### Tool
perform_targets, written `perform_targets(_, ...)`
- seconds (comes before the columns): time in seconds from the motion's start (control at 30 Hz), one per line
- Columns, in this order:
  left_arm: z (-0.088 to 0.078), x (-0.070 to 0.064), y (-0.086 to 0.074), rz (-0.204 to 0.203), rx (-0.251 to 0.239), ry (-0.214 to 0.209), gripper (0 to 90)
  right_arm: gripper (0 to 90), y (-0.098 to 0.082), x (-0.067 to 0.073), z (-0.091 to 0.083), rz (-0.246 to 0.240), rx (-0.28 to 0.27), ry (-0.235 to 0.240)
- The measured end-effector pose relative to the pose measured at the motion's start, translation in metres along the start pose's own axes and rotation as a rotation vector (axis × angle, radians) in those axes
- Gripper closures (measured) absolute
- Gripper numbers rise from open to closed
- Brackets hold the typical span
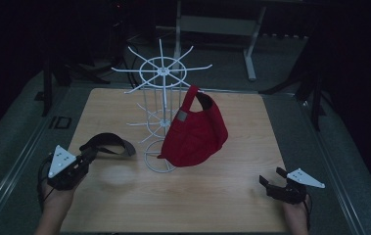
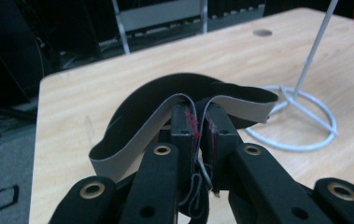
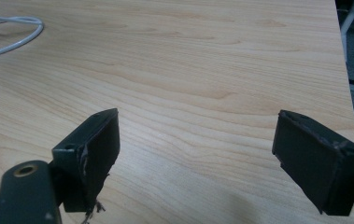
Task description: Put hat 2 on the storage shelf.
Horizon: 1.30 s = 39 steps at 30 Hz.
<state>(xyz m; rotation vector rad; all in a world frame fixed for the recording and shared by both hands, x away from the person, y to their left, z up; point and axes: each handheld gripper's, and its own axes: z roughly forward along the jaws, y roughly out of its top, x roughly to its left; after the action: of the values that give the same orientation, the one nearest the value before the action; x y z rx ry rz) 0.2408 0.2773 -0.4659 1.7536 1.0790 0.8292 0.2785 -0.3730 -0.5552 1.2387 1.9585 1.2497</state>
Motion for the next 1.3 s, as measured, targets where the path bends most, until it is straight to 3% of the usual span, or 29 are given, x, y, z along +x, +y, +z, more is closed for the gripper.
perform_targets(0.23, 0.000, -0.002, 0.026, 0.030, -0.051, 0.007, 84.9, 14.9, 0.000, -0.001, 0.000, 0.008, -0.004, 0.002)
perform_targets(0.43, -0.014, 0.004, 0.049, 0.048, -0.105, 0.006, 84.9, 14.9, 0.000, -0.002, -0.001, 0.015, -0.005, 0.008)
perform_targets(0.5, -0.021, 0.007, 0.055, 0.057, -0.120, -0.017, 84.9, 14.9, 0.000, -0.002, -0.001, 0.014, -0.005, 0.010)
perform_targets(0.53, -0.025, 0.010, 0.058, 0.070, -0.123, -0.068, 84.8, 14.9, 0.000, -0.002, -0.001, 0.014, -0.005, 0.011)
perform_targets(0.57, -0.032, 0.013, 0.059, 0.091, -0.155, -0.103, 84.8, 14.9, 0.000, -0.002, -0.001, 0.015, -0.005, 0.012)
perform_targets(0.7, -0.055, 0.026, 0.064, 0.115, -0.218, -0.211, 84.8, 14.9, 0.000, -0.002, -0.001, 0.013, -0.003, 0.013)
perform_targets(0.9, -0.070, 0.028, 0.077, 0.134, -0.252, -0.234, 84.8, 14.9, 0.000, -0.001, 0.000, 0.011, 0.002, 0.014)
perform_targets(1.3, -0.059, 0.012, 0.122, 0.211, -0.266, -0.277, 84.7, 18.0, 0.000, -0.003, -0.001, 0.025, -0.010, 0.026)
